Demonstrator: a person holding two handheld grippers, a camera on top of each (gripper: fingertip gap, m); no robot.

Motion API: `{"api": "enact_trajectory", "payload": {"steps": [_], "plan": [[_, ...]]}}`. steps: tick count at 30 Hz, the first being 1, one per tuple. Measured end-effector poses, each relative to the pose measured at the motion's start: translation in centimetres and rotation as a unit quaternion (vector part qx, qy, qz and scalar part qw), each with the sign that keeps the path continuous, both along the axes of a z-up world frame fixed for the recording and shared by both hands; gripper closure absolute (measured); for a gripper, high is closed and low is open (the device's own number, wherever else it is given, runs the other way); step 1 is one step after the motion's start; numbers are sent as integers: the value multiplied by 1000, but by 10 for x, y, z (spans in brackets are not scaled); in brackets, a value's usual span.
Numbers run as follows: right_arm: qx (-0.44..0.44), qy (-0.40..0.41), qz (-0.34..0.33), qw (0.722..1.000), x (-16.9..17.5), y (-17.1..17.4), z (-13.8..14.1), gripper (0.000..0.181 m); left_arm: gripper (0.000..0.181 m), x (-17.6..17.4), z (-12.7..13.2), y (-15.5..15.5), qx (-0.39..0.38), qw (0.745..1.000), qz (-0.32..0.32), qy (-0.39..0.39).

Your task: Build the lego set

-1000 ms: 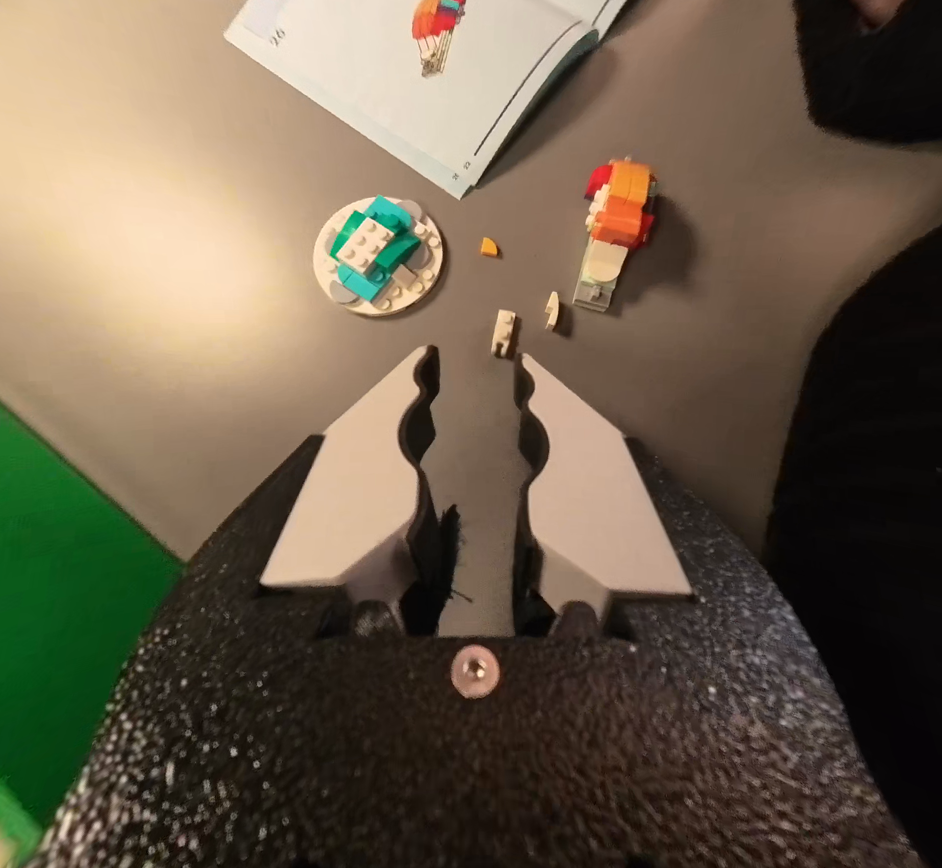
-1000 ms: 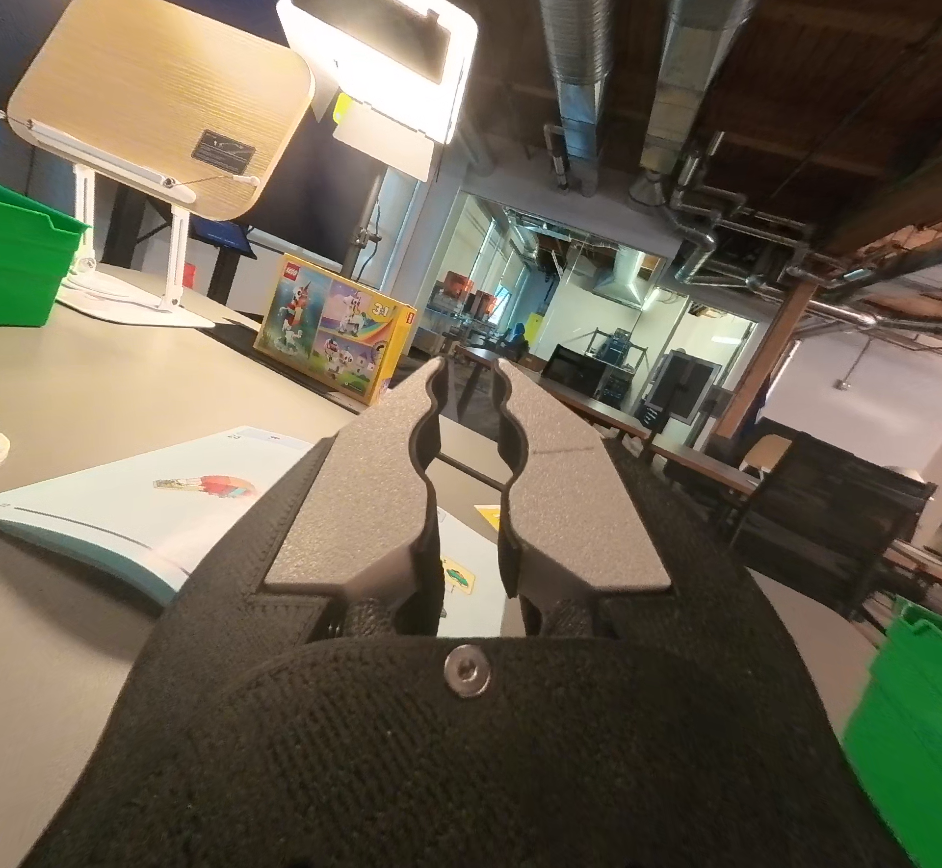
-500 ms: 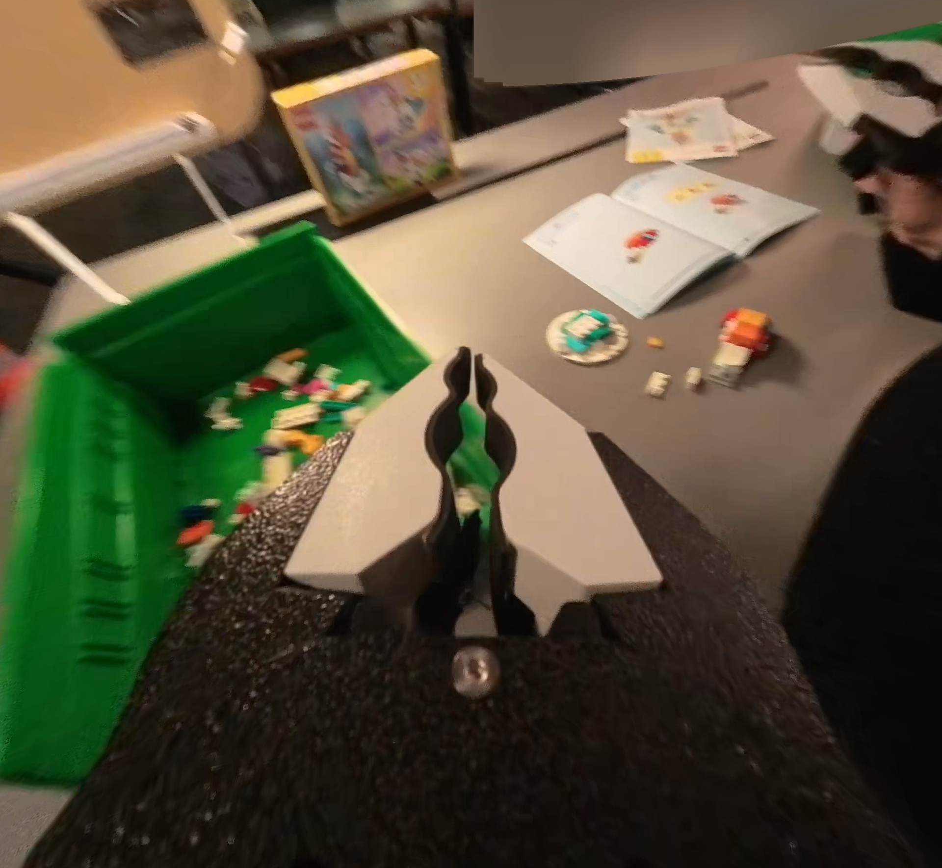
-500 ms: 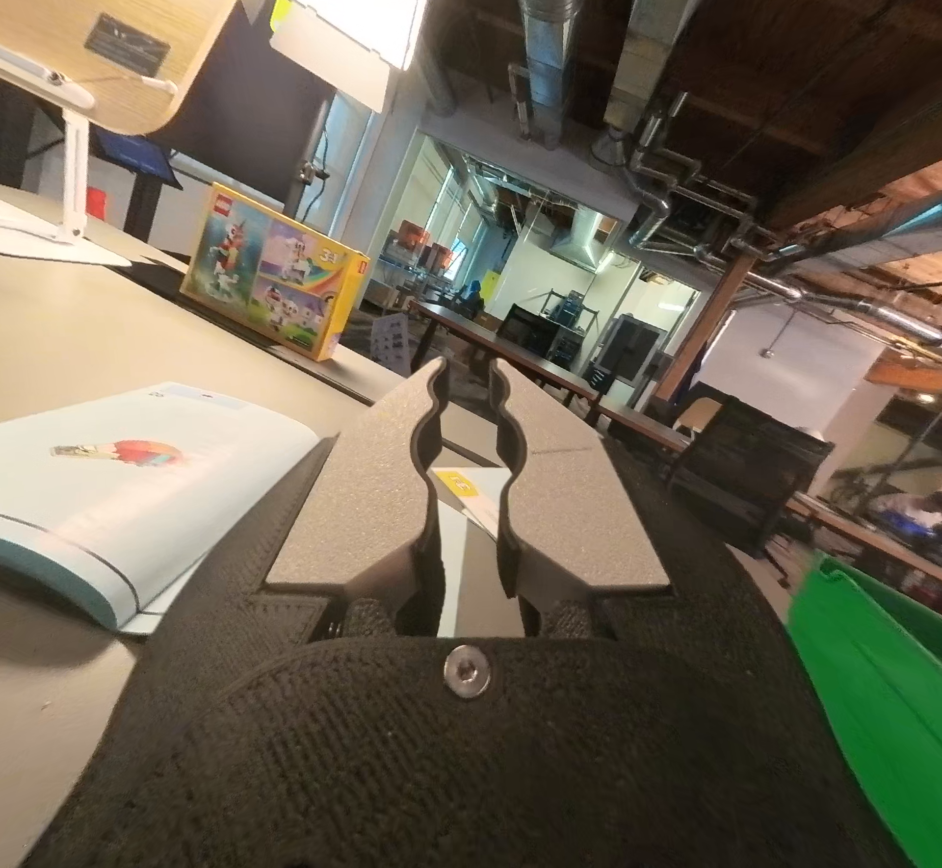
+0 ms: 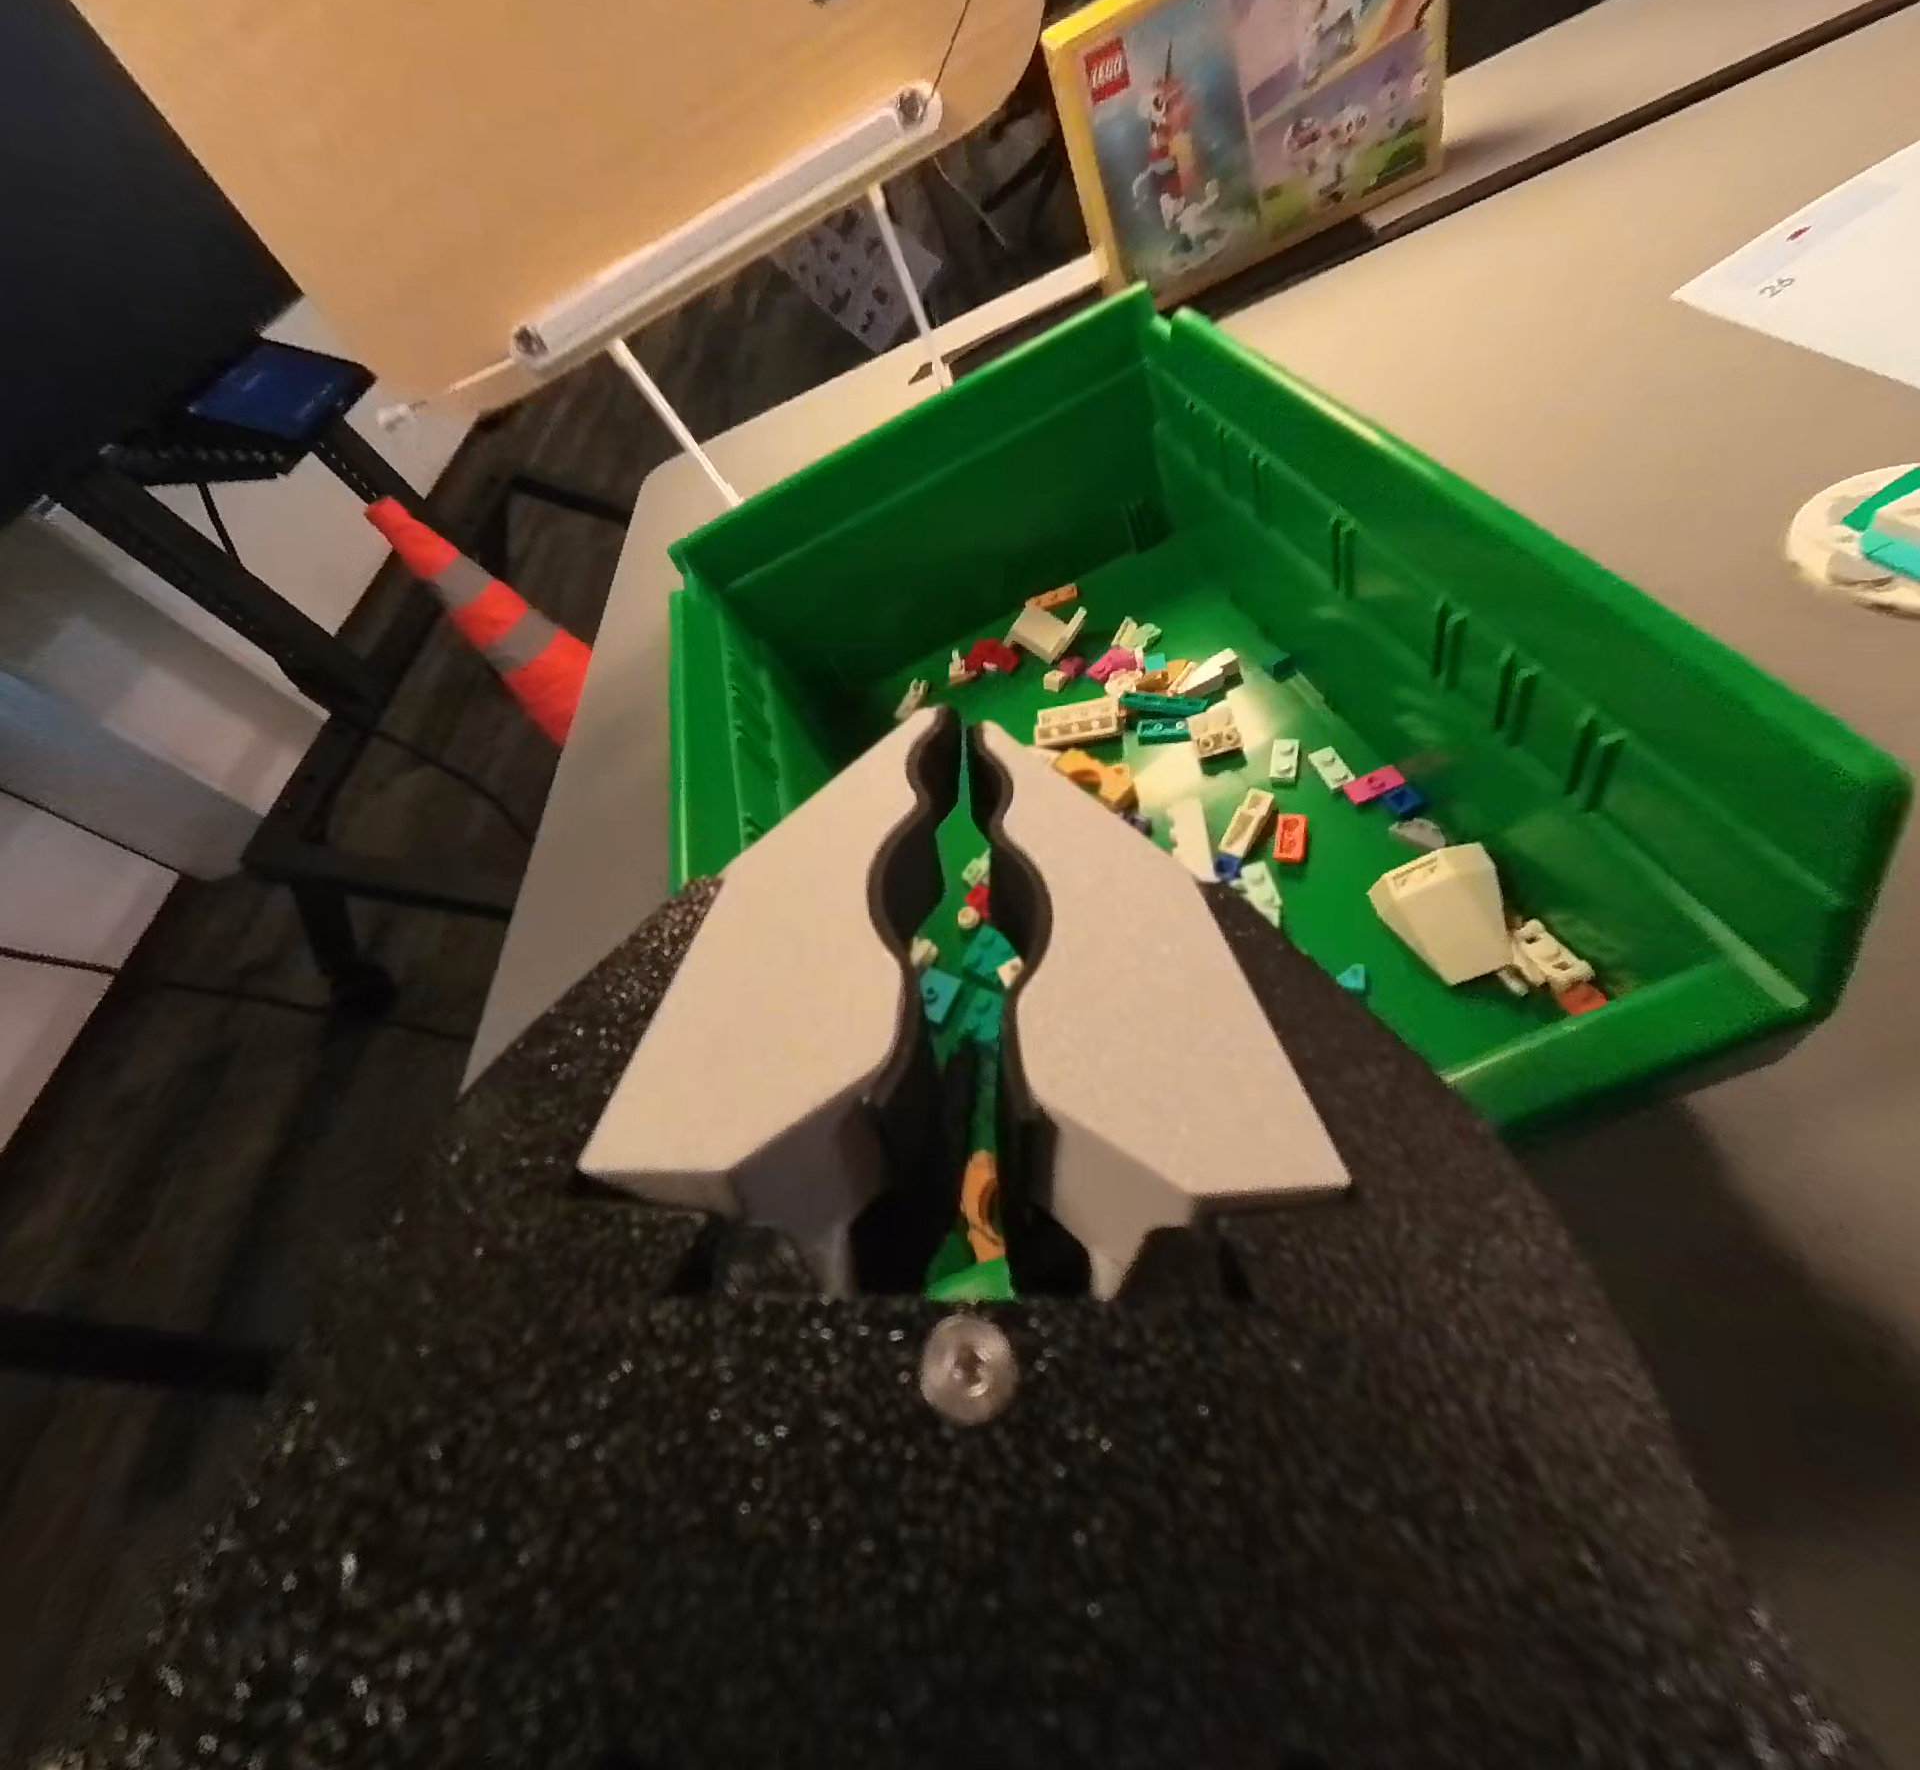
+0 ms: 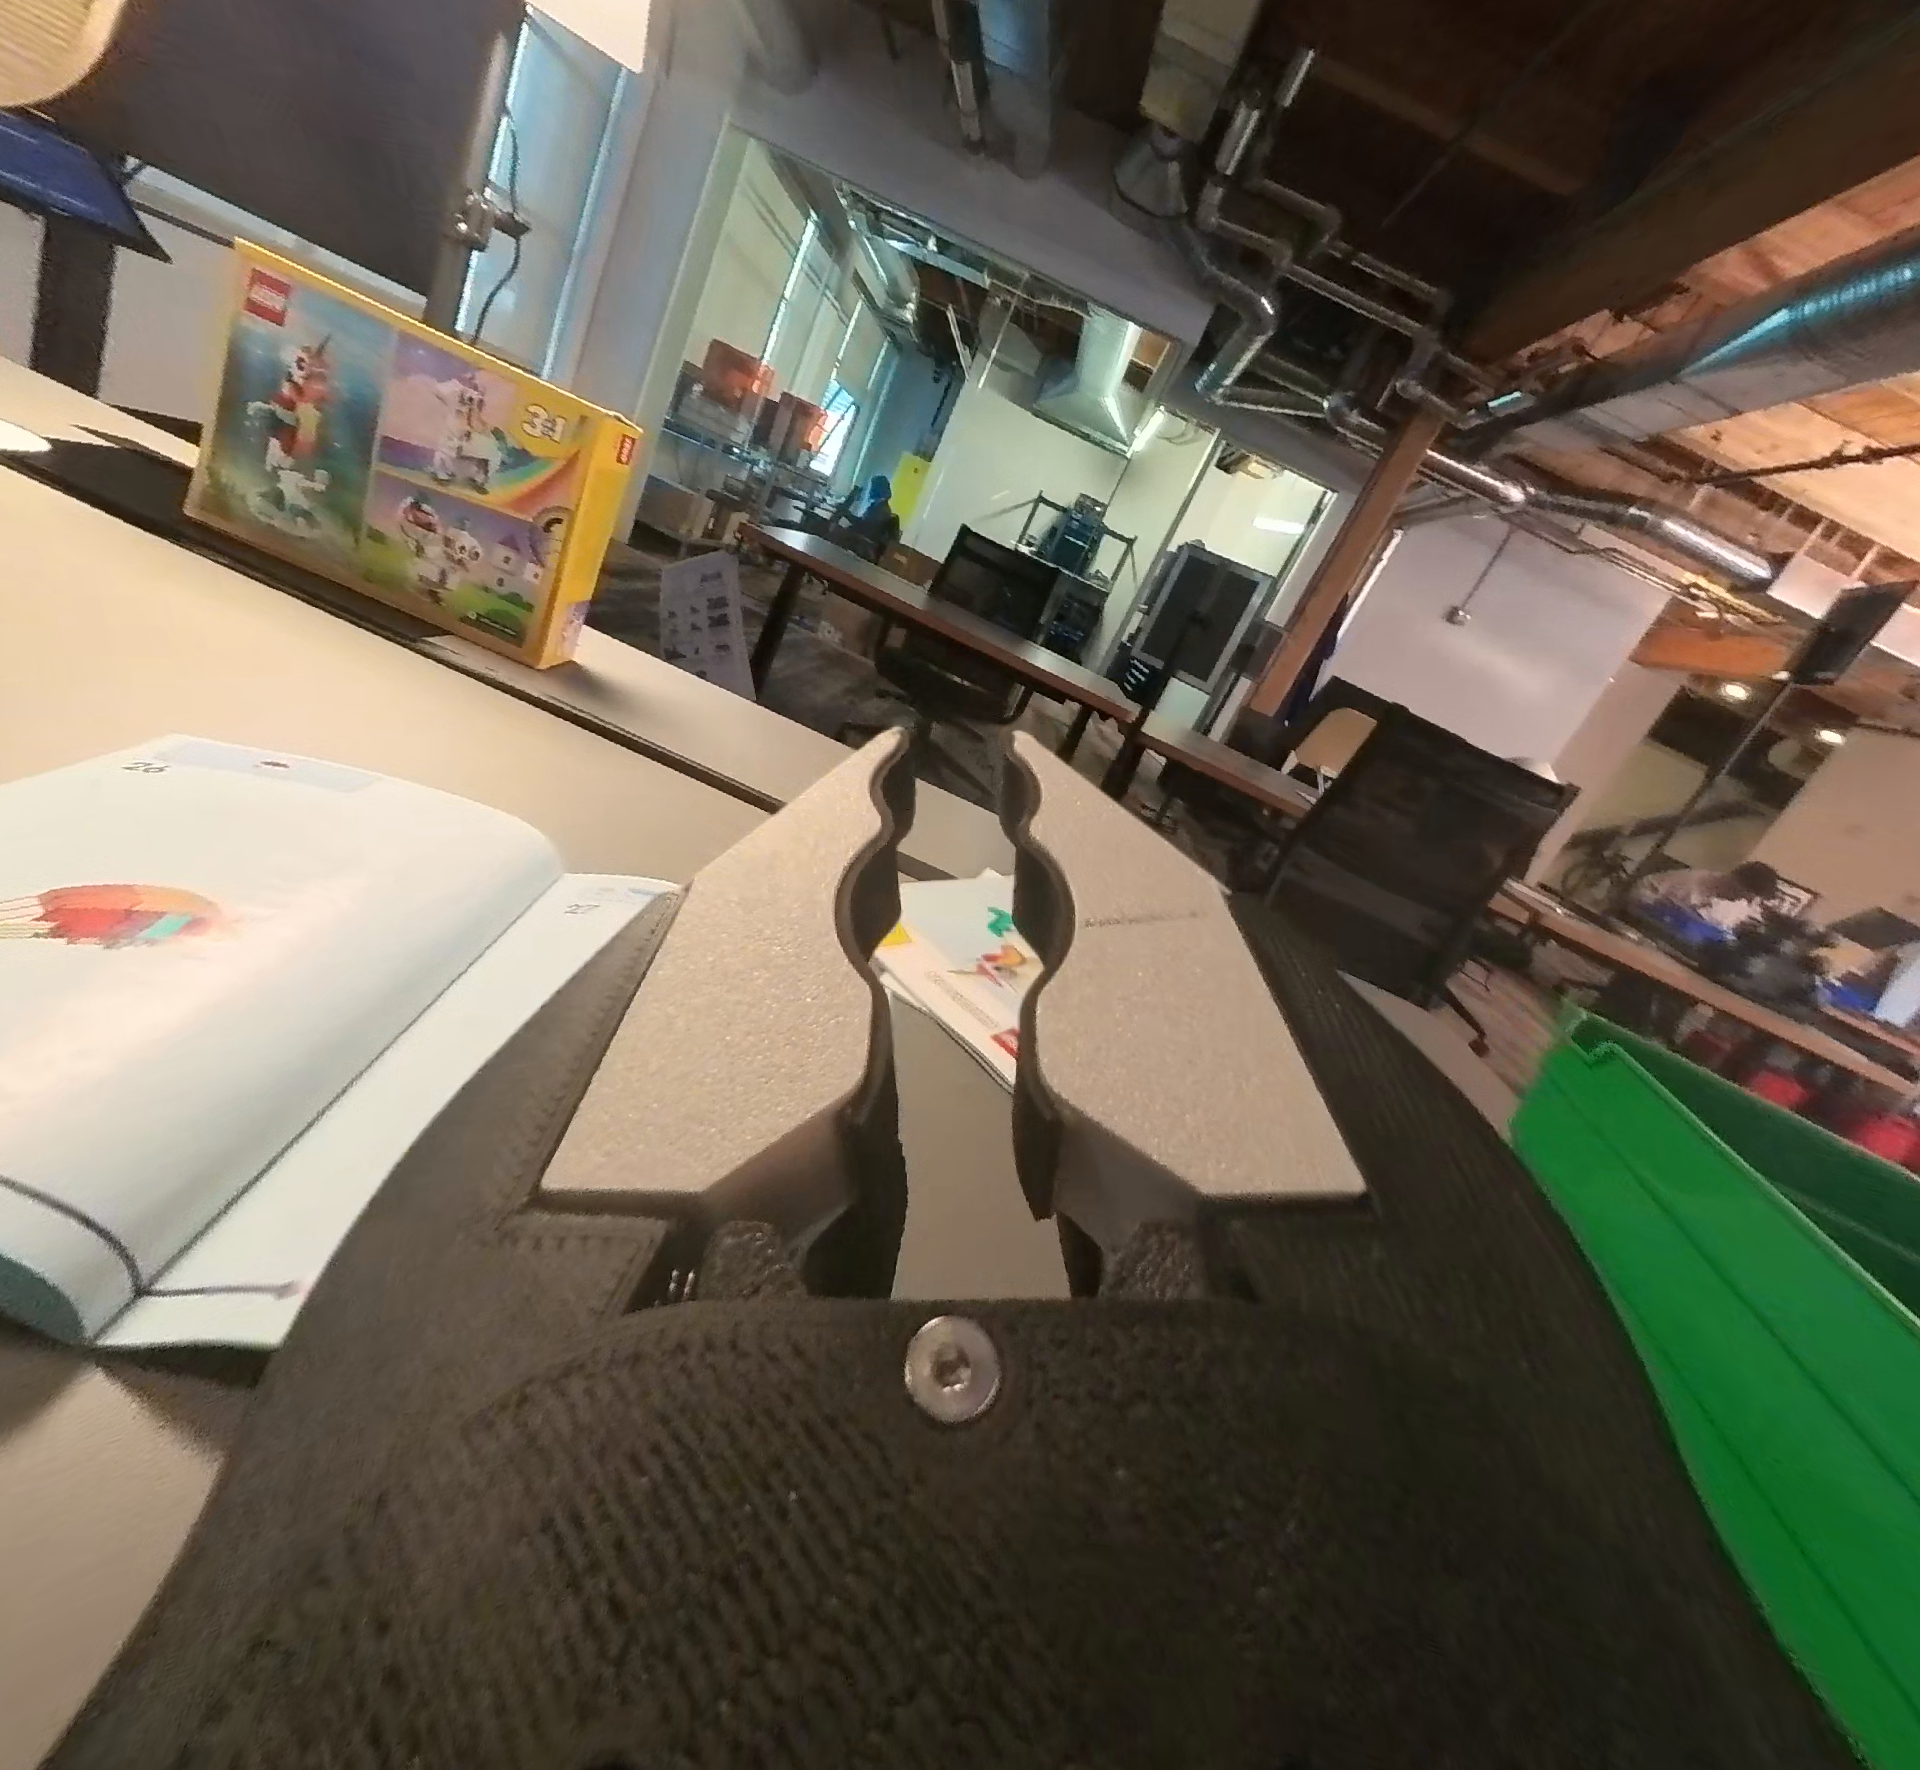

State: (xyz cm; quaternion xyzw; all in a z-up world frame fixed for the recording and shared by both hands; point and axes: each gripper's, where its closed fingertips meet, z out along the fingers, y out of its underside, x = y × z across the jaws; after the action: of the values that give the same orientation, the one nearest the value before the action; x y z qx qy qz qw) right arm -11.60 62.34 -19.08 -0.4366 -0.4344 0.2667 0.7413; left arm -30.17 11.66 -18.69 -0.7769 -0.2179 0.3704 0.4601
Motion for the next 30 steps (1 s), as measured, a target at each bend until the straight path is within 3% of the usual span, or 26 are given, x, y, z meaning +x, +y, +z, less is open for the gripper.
{"api": "enact_trajectory", "payload": {"steps": [11, 30], "plan": [[-7, -20, -12, 1000, -6, 5, -7, 168, 181, -1, -34, -1, 38, 997, 0, -64], [-13, -17, -15, 1000, -6, 8, -7, 168, 181, 1, -39, 6, 62, 994, -15, -88]]}}
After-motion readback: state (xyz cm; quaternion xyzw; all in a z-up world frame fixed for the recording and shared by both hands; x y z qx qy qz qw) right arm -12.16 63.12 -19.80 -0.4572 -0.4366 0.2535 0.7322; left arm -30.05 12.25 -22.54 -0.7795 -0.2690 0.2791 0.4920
